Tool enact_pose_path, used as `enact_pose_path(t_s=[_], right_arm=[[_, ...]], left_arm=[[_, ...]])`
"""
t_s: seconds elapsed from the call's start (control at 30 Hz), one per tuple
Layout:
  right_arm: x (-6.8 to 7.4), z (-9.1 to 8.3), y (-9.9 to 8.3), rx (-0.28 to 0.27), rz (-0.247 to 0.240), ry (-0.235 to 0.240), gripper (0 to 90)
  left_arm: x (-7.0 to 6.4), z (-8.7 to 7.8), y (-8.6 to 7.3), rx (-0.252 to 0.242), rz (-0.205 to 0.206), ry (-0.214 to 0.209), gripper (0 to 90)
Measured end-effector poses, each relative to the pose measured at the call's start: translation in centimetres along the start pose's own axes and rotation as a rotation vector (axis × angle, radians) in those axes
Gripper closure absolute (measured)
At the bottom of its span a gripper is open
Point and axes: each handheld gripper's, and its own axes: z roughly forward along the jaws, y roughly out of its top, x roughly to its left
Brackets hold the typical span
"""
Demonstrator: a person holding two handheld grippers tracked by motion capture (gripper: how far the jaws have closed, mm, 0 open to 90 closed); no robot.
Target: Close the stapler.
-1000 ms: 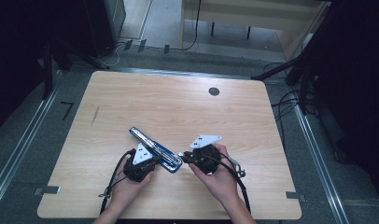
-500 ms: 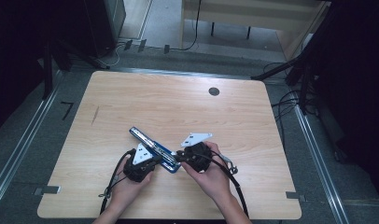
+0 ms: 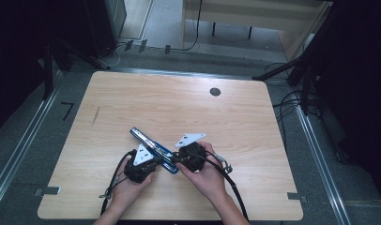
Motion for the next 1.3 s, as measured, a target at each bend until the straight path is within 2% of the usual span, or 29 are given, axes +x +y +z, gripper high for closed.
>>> enact_pose_path(t_s=[0.83, 1.3], right_arm=[[-0.5, 2.0, 0.1, 0.04, 0.004, 0.007, 79.4], [-0.7, 2.0, 0.2, 0.038, -0.005, 0.004, 79.4]], left_arm=[[0.0, 0.0, 0.0, 0.0, 0.001, 0.001, 90.0], [0.0, 0.0, 0.0, 0.0, 0.001, 0.001, 90.0]])
